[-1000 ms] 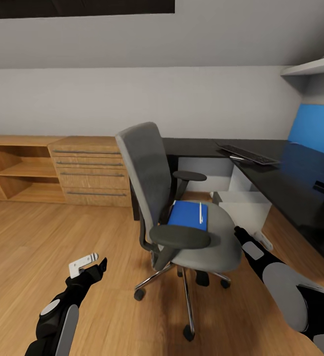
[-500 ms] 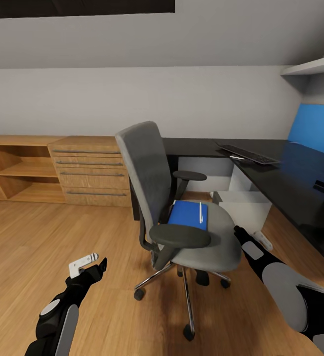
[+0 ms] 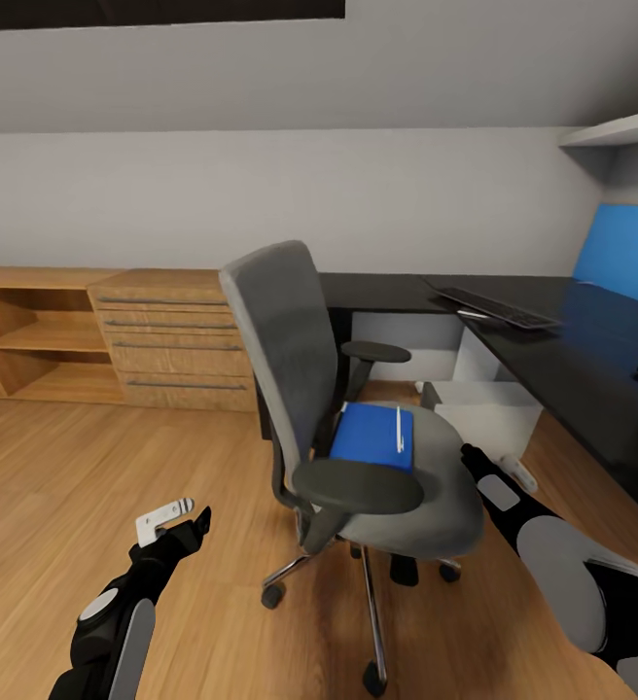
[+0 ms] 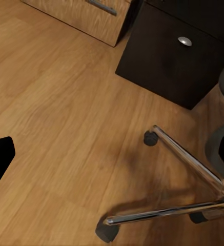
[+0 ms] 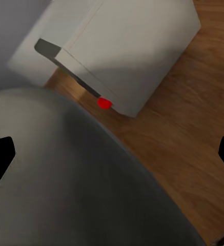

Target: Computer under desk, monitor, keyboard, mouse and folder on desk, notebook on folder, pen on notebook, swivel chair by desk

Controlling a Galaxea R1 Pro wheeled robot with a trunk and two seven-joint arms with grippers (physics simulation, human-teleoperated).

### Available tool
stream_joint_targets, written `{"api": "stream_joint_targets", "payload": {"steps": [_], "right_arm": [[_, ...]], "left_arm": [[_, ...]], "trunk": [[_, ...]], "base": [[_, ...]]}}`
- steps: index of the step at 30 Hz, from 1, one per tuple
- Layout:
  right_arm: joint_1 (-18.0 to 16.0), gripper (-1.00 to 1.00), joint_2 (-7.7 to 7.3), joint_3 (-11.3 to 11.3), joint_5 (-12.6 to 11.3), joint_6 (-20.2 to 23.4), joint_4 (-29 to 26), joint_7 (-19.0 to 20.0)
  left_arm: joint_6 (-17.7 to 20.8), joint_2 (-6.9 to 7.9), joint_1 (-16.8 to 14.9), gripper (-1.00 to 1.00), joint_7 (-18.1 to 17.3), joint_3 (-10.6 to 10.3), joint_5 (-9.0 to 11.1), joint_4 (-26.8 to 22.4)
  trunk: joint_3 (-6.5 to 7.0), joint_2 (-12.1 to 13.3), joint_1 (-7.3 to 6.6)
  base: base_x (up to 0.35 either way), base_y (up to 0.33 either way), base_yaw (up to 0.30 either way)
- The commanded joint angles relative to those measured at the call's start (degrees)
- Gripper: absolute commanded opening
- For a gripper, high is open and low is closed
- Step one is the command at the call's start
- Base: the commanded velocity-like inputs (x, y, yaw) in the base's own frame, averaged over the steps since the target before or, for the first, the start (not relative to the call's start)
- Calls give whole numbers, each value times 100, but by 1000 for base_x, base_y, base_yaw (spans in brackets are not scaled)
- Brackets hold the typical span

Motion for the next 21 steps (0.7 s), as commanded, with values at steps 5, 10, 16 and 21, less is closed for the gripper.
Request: {"api": "stream_joint_targets", "payload": {"steps": [5, 10, 16, 21], "right_arm": [[-3, 100, -8, 29, -58, -30, 1, -12], [-3, 100, -9, 29, -56, -35, 0, -12], [-3, 100, -20, 29, -50, -45, 0, -12], [-3, 100, -38, 29, -49, -45, 1, -12]], "left_arm": [[29, -3, -3, 100, 24, -5, 61, -6], [30, -3, -4, 100, 24, -52, 61, -4], [39, -3, -4, 100, 45, -83, 60, -7], [42, -7, -4, 100, 51, -94, 61, -8]], "trunk": [[-6, -2, 0], [-6, -2, 0], [-6, -2, 0], [-23, -42, 22]], "base": [[115, 0, 0], [237, 0, 0], [47, 0, 0], [3, 0, 0]]}}
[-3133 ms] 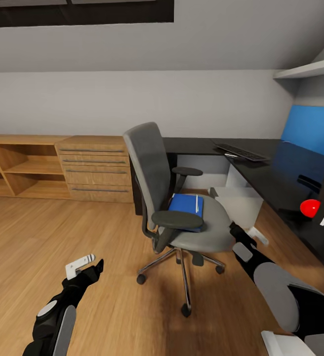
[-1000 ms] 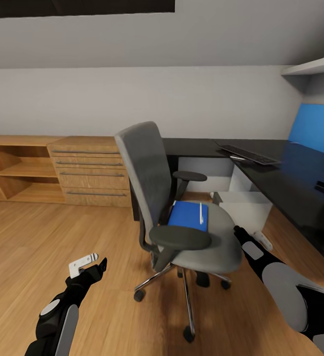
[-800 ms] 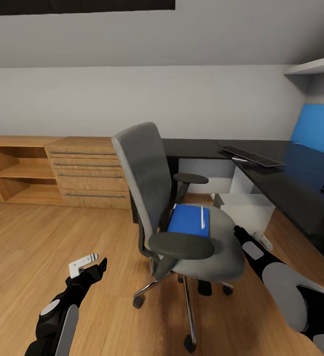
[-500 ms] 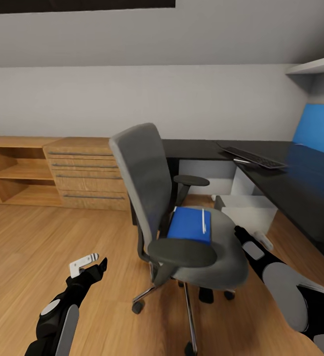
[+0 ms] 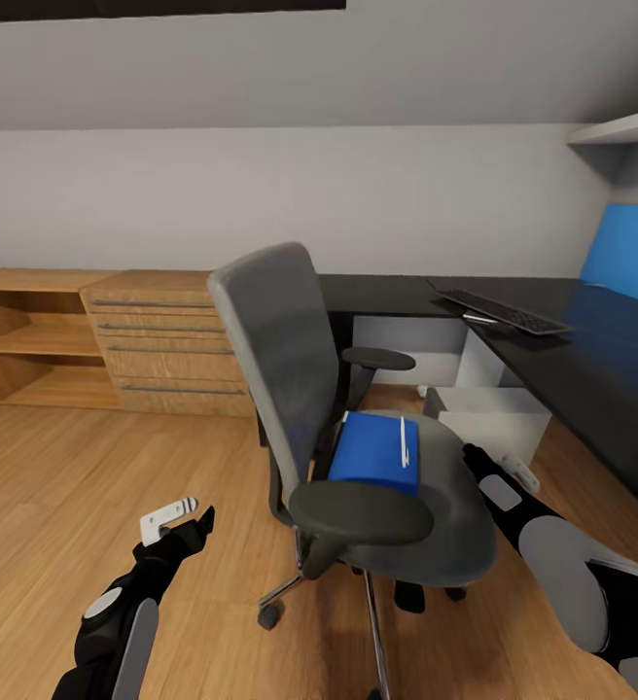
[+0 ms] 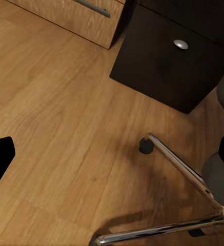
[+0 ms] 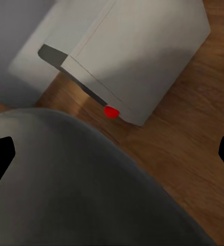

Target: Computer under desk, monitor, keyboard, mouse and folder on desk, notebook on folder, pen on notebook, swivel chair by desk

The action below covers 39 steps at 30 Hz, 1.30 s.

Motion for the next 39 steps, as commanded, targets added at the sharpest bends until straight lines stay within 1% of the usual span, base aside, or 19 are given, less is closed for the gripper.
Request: {"api": "stream_joint_targets", "payload": {"steps": [1, 3, 21, 37, 39], "right_arm": [[-4, 100, -2, 30, -60, -19, 0, -12], [-4, 100, -6, 30, -60, -19, 0, -12], [-4, 100, 0, 35, -64, -19, -2, -12], [-4, 100, 1, 38, -69, -19, 0, -12], [-4, 100, 1, 38, -69, -19, 0, -12]], "left_arm": [[30, -4, -2, 100, 35, 1, 61, -8], [31, -7, -2, 100, 40, -4, 61, -8], [31, 1, -1, 100, 42, -1, 61, -8], [27, 1, -2, 100, 14, 3, 61, 1], [24, 1, -3, 100, 3, -25, 61, 7]], "trunk": [[-24, -44, 21], [-60, -124, 65], [-60, -124, 65], [-60, -124, 65], [-60, -124, 65]], "base": [[1, 0, 0], [0, 0, 0], [0, 0, 12], [0, 0, 253], [0, 0, 276]]}}
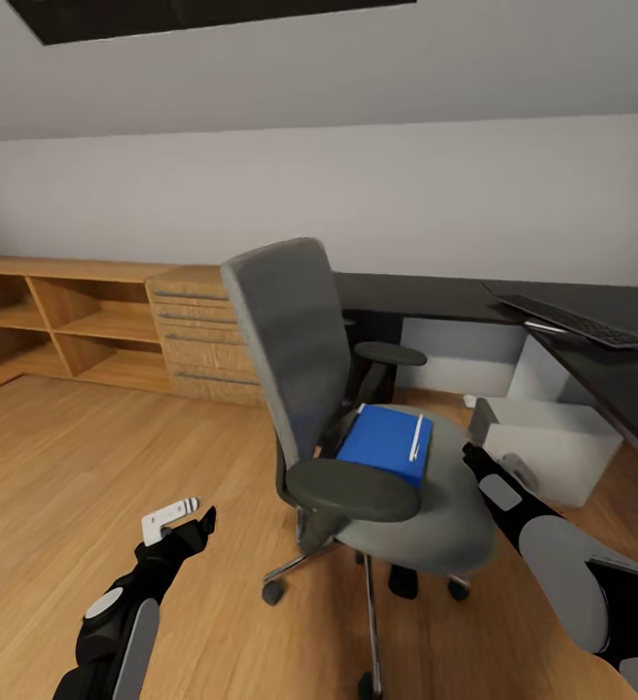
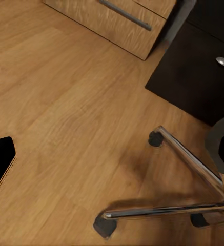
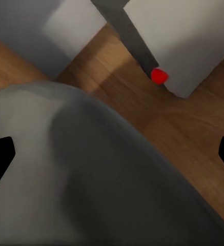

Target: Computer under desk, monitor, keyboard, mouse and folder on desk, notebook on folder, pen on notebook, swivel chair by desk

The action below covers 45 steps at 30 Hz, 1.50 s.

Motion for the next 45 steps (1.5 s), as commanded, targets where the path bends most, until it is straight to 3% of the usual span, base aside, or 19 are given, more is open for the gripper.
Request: {"api": "stream_joint_targets", "payload": {"steps": [1, 28, 45], "right_arm": [[2, 100, 3, -19, -119, -12, 5, -10], [4, 100, 12, -4, -119, -12, -2, 18], [3, 100, 7, 2, -110, -16, -77, 14]], "left_arm": [[29, -4, -6, 100, 34, -15, 59, -3], [26, -4, -6, 100, 41, -95, 51, 25], [20, -4, -6, 100, 53, -199, 42, 25]], "trunk": [[-6, -2, 0], [-6, -2, 0], [-6, -2, 0]], "base": [[0, 0, 276], [1, 0, 274], [44, 0, 23]]}}
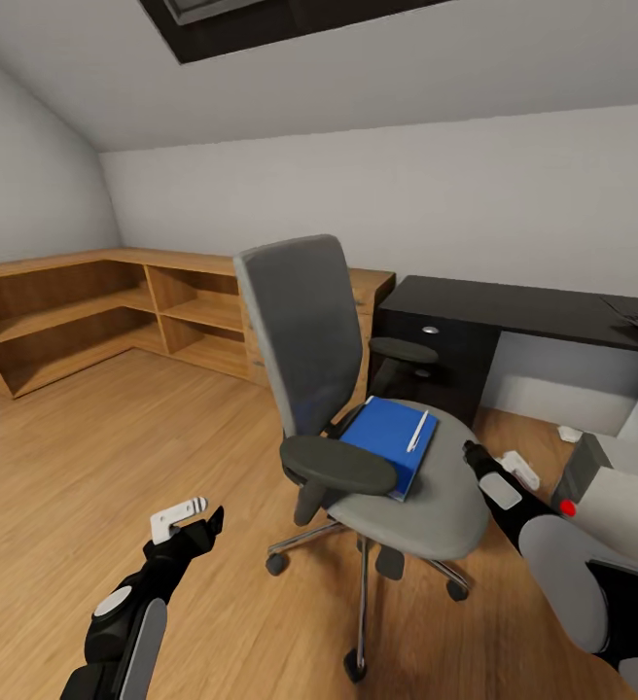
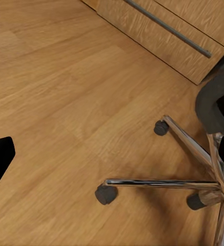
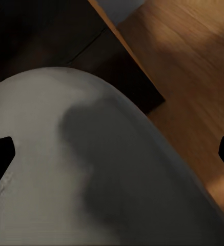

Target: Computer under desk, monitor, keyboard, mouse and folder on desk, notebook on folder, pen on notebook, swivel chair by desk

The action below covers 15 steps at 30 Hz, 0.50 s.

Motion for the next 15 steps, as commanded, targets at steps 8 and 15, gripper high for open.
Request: {"api": "stream_joint_targets", "payload": {"steps": [8, 15], "right_arm": [[-2, 100, -155, 2, -66, -9, -138, -26], [-3, 100, -423, -10, -528, -3, -133, -28]], "left_arm": [[30, -3, -2, 100, 35, 1, 61, -8], [30, -3, -2, 100, 35, 1, 55, -8]], "trunk": [[-6, -2, -1], [-6, -2, -1]], "base": [[0, 0, 0], [0, 0, 0]]}}
